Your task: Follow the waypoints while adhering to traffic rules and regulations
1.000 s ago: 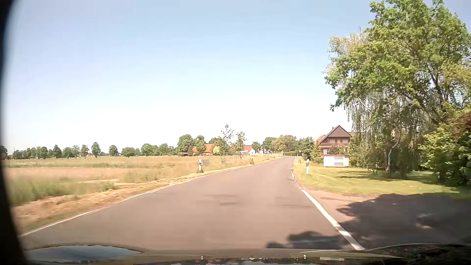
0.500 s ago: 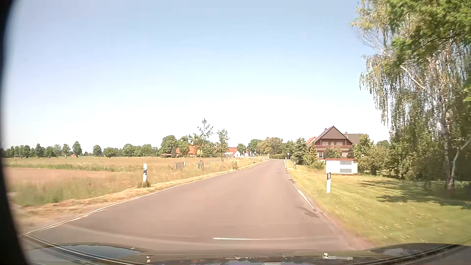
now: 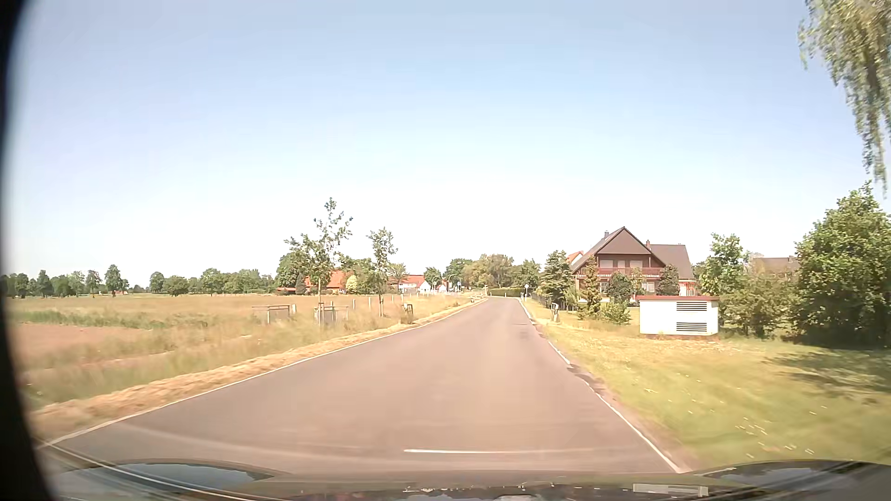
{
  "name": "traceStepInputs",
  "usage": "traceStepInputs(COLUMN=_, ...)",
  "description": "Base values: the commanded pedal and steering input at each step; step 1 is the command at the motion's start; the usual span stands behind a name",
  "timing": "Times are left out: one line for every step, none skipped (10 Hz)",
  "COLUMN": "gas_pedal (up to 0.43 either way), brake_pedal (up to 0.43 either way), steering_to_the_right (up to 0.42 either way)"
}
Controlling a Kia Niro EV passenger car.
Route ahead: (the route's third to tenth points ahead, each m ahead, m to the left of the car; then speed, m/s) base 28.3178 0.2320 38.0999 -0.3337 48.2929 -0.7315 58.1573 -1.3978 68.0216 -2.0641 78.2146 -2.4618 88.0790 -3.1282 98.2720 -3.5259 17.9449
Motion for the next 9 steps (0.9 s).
traceStepInputs(gas_pedal=0.189, brake_pedal=0.000, steering_to_the_right=0.019)
traceStepInputs(gas_pedal=0.189, brake_pedal=0.000, steering_to_the_right=0.017)
traceStepInputs(gas_pedal=0.189, brake_pedal=0.000, steering_to_the_right=0.016)
traceStepInputs(gas_pedal=0.189, brake_pedal=0.000, steering_to_the_right=0.016)
traceStepInputs(gas_pedal=0.189, brake_pedal=0.000, steering_to_the_right=0.014)
traceStepInputs(gas_pedal=0.189, brake_pedal=0.000, steering_to_the_right=0.012)
traceStepInputs(gas_pedal=0.189, brake_pedal=0.000, steering_to_the_right=0.011)
traceStepInputs(gas_pedal=0.189, brake_pedal=0.000, steering_to_the_right=0.010)
traceStepInputs(gas_pedal=0.189, brake_pedal=0.000, steering_to_the_right=0.009)
